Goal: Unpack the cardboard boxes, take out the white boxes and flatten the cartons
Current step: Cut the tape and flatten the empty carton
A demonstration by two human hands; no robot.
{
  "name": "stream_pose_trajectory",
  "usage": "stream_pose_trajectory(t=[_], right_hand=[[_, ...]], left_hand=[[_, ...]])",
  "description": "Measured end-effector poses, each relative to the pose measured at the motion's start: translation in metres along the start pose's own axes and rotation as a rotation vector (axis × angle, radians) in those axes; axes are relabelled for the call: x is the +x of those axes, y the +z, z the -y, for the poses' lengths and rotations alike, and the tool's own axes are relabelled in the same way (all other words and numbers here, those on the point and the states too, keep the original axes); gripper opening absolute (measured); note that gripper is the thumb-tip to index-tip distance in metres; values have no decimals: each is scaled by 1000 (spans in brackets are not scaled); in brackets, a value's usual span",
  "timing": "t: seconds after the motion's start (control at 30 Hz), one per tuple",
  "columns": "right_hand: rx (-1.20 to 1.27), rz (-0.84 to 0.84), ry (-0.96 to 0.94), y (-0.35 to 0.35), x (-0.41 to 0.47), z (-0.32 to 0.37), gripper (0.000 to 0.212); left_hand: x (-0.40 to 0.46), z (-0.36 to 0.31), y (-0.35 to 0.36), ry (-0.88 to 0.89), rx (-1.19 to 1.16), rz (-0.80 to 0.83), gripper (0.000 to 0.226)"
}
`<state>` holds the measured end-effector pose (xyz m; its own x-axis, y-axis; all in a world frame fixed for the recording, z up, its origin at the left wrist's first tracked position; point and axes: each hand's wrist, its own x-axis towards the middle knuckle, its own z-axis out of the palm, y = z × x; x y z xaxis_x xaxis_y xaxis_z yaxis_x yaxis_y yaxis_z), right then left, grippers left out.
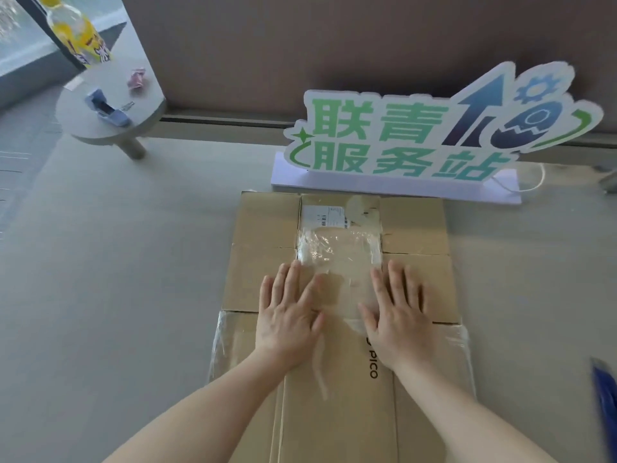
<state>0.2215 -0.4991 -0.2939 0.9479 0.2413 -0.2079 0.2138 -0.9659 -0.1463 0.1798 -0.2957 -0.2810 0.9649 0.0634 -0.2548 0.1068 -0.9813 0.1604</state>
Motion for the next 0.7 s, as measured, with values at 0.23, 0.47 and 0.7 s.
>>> stream_pose_trajectory(t=[0.23,0.47,0.7], right_hand=[[72,-45,-26,-22,59,29,64],[-30,-75,-6,-3,73,35,66],[26,23,17,-14,73,38,70]], left_hand=[[77,-6,-31,57,-79,-47,67],[86,-10,-23,75,-51,-20,66],[88,-2,-28,132,-74,23,70]])
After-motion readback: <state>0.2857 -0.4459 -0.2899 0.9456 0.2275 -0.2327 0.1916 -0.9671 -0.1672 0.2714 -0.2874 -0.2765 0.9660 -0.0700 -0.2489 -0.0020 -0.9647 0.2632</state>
